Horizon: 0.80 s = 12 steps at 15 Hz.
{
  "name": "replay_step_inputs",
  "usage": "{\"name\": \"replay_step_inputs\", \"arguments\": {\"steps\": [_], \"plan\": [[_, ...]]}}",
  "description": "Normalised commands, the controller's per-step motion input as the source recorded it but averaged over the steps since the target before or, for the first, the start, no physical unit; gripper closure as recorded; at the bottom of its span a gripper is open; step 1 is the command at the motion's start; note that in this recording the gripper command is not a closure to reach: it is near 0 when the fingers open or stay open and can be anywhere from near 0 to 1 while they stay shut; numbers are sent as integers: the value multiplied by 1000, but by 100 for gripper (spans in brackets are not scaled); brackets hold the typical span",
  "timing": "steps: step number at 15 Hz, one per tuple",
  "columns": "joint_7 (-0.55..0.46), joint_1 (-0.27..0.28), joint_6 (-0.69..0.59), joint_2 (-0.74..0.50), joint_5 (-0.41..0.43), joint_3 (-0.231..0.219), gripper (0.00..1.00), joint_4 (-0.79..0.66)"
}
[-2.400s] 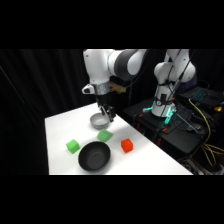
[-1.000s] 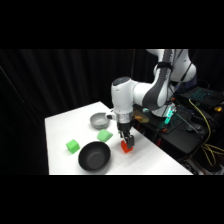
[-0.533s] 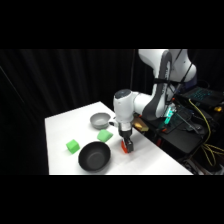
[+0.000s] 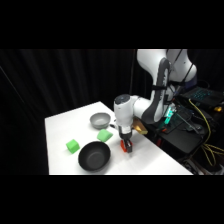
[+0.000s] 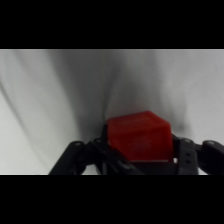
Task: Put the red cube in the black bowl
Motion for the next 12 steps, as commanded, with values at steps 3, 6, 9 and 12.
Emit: {"name": "replay_step_inputs", "arguments": {"steps": [3,6,9,12], "plan": [[139,164,-16,-166,-95,-132,100,-85],[246,240,-331,-467,-258,-242,100,-198],[331,205,-581,-679,-422,-246,100,-205],[216,-29,-721,-616,-373,-14,100,-19]]}}
